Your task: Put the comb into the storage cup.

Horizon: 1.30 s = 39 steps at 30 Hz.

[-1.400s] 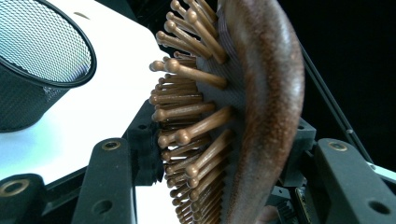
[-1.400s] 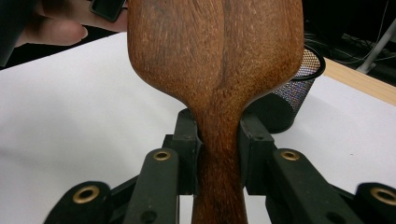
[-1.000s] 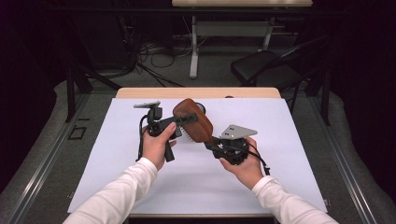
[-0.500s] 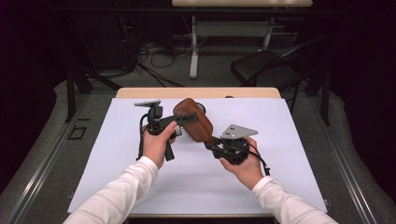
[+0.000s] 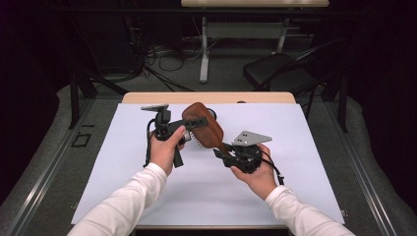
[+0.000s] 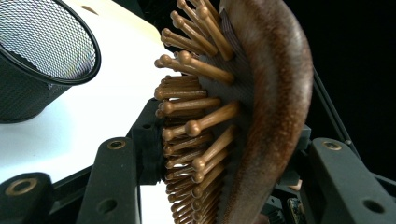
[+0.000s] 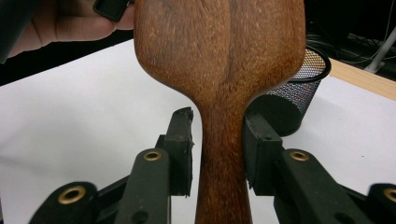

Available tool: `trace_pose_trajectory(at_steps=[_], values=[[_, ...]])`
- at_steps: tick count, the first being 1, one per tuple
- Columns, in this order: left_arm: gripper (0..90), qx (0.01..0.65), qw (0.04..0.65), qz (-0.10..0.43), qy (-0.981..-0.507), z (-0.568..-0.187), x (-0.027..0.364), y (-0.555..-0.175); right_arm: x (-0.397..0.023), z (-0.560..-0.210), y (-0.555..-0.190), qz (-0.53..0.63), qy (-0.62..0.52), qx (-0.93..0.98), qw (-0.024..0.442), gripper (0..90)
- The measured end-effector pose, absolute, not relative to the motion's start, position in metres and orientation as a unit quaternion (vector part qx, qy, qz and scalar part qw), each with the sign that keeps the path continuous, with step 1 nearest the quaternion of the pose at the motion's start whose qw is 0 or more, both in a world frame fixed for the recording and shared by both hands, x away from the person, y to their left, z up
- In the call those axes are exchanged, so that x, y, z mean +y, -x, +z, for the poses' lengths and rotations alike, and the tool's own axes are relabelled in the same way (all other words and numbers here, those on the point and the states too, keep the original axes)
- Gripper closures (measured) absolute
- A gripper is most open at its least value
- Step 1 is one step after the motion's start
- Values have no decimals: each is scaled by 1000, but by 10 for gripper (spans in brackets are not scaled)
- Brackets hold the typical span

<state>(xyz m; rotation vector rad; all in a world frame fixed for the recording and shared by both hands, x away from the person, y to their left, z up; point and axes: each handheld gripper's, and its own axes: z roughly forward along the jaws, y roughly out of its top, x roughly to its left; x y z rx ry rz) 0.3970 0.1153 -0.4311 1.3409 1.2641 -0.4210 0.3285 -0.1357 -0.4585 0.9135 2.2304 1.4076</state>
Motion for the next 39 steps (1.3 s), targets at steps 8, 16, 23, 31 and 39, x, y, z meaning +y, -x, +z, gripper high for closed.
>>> trace_pose_trajectory(at_steps=[8, 16, 23, 31, 39], values=[[488, 549, 588, -171, -569, -430, 116, -399, -137, -459, -329, 502, -322, 784, 172, 571], [488, 555, 592, -169, -560, -429, 119, -403, -140, -458, -330, 510, -300, 787, 177, 429], [487, 557, 596, -163, -555, -426, 121, -406, -146, -452, -326, 515, -295, 780, 198, 394], [489, 568, 597, -152, -545, -423, 123, -409, -155, -446, -327, 527, -283, 776, 202, 374], [489, 577, 602, -139, -534, -423, 130, -416, -162, -440, -328, 524, -291, 778, 188, 347]])
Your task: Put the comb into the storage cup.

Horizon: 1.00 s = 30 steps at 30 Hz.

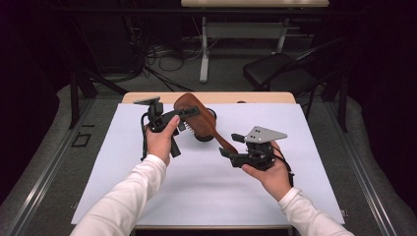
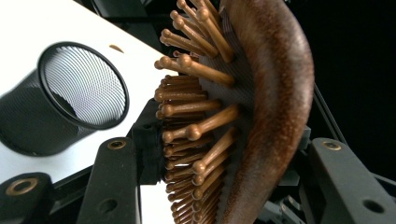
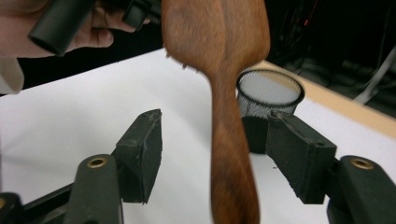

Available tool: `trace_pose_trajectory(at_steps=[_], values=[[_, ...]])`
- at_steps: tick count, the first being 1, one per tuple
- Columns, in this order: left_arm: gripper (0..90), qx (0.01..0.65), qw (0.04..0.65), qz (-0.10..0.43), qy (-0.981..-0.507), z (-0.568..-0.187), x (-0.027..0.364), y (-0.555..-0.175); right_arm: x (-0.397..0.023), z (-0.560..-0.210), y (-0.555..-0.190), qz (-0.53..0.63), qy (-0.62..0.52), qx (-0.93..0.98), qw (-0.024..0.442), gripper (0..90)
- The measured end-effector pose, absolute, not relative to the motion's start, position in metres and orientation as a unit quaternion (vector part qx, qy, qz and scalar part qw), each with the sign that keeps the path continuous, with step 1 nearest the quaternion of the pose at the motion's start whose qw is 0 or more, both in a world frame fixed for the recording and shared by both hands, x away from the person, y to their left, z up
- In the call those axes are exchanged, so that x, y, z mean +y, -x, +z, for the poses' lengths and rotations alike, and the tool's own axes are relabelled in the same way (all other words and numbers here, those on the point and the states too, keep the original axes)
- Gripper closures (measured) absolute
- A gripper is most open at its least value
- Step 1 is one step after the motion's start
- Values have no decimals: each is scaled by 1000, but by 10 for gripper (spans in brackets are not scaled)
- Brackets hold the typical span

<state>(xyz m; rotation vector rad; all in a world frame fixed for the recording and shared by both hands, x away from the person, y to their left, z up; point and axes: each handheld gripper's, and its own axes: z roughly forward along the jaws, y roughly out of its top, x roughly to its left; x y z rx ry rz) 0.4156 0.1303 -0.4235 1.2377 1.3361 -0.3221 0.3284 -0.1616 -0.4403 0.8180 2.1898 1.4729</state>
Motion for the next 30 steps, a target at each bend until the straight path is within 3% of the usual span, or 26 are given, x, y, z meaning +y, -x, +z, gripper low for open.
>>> trace_pose_trajectory(at_steps=[9, 14, 18, 30], values=[[488, 585, 609, -117, -522, -423, 137, -421, -160, -441, -329, 502, -289, 789, 205, 162], [488, 587, 614, -105, -516, -421, 139, -423, -159, -440, -329, 502, -293, 786, 211, 137], [487, 591, 617, -96, -511, -419, 141, -425, -161, -436, -330, 510, -304, 779, 202, 0], [484, 599, 632, -56, -489, -415, 149, -430, -166, -418, -333, 531, -341, 753, 187, 0]])
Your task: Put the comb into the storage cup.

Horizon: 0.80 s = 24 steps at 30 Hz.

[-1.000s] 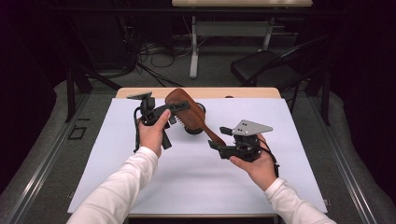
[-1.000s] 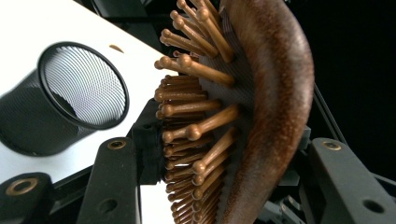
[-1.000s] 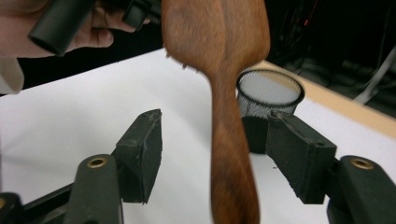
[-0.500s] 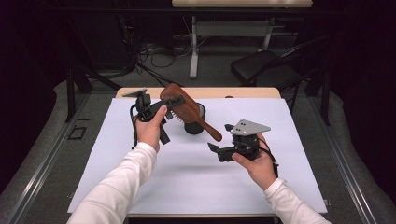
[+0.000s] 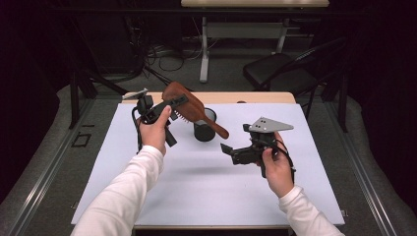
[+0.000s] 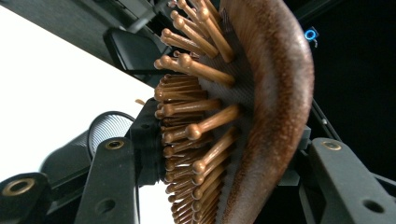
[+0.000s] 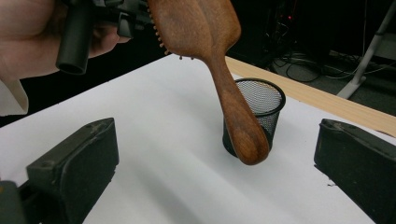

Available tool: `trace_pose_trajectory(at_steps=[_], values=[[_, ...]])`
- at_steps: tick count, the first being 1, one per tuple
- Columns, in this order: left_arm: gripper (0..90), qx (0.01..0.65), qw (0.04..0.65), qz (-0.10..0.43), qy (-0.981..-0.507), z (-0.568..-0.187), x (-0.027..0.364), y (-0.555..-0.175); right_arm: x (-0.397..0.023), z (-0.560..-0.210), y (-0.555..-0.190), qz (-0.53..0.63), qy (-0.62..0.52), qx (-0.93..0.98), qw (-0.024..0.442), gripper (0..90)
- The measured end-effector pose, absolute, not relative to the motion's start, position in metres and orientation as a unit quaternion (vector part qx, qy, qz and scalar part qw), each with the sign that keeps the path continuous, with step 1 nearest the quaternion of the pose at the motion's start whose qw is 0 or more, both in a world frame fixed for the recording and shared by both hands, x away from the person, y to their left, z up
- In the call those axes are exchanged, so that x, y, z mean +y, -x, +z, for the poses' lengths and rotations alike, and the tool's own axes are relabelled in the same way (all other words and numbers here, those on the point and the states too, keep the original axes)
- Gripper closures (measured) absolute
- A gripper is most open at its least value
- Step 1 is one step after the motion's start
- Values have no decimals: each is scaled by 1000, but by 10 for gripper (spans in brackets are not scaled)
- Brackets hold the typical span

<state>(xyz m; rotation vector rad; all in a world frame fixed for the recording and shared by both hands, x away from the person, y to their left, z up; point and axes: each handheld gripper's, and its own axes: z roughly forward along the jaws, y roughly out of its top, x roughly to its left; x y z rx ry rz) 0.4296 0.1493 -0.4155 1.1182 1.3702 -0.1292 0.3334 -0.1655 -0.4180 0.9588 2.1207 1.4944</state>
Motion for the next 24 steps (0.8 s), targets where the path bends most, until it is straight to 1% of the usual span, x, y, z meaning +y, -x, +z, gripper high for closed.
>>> trace_pose_trajectory(at_steps=[5, 9, 24], values=[[484, 603, 633, -41, -484, -413, 153, -432, -169, -412, -336, 531, -350, 748, 190, 0], [484, 605, 640, -32, -471, -409, 156, -434, -170, -409, -336, 525, -353, 749, 198, 0], [483, 620, 648, 9, -443, -392, 166, -442, -169, -410, -339, 526, -358, 748, 190, 0]])
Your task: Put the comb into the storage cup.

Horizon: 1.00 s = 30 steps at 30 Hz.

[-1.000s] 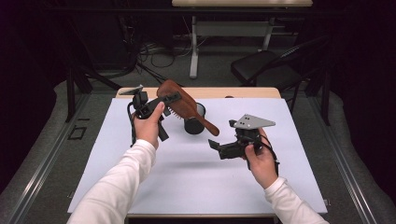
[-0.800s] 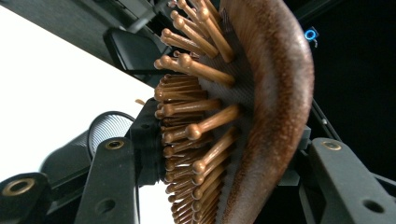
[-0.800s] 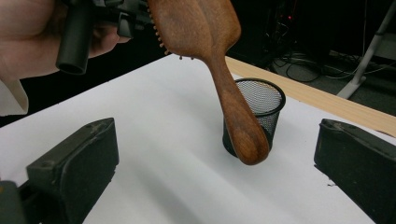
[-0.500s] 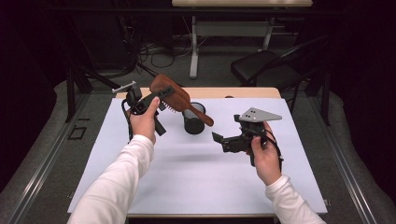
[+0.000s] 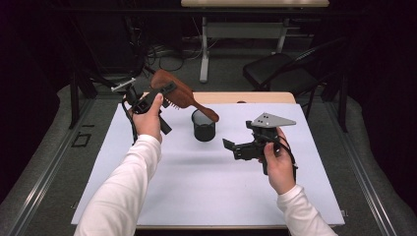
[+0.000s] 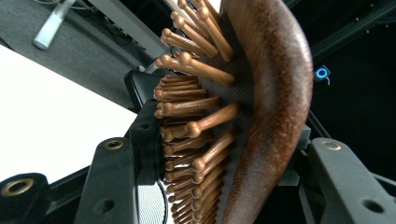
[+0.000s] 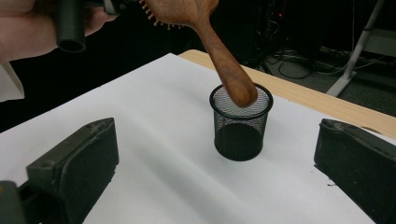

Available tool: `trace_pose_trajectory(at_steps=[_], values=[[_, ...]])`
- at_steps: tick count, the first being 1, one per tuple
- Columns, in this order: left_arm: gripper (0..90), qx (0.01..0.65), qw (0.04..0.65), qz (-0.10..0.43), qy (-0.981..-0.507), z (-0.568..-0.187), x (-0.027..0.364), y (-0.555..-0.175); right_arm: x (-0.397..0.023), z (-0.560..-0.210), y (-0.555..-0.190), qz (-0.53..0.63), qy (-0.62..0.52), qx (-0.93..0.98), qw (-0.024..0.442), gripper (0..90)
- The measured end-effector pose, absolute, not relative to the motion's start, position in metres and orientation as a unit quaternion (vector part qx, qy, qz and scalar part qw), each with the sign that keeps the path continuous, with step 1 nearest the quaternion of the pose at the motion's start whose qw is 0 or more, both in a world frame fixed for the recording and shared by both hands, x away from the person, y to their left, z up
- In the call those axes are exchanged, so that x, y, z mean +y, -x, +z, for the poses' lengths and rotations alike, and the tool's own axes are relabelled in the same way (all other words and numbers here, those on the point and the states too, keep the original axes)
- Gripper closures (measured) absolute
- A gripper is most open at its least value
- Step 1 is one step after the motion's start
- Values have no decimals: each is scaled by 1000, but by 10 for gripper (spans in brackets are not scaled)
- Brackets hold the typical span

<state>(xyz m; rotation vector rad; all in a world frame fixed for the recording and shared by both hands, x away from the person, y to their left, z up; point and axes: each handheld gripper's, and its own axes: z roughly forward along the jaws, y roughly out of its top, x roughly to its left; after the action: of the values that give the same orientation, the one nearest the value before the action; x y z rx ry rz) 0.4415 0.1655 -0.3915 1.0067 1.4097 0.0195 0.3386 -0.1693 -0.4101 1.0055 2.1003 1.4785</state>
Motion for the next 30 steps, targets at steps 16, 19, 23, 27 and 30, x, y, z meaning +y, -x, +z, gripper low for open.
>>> trace_pose_trajectory(at_steps=[16, 19, 23, 27, 30], values=[[482, 634, 642, 44, -428, -387, 172, -448, -174, -410, -334, 536, -360, 739, 188, 0], [482, 639, 638, 48, -428, -388, 171, -449, -175, -410, -333, 540, -359, 738, 186, 0], [482, 641, 633, 55, -430, -389, 171, -450, -177, -411, -333, 541, -362, 737, 183, 0], [482, 643, 631, 64, -429, -389, 172, -451, -179, -411, -333, 544, -364, 734, 183, 0], [483, 644, 627, 72, -433, -390, 172, -452, -180, -411, -333, 545, -365, 733, 180, 0]])
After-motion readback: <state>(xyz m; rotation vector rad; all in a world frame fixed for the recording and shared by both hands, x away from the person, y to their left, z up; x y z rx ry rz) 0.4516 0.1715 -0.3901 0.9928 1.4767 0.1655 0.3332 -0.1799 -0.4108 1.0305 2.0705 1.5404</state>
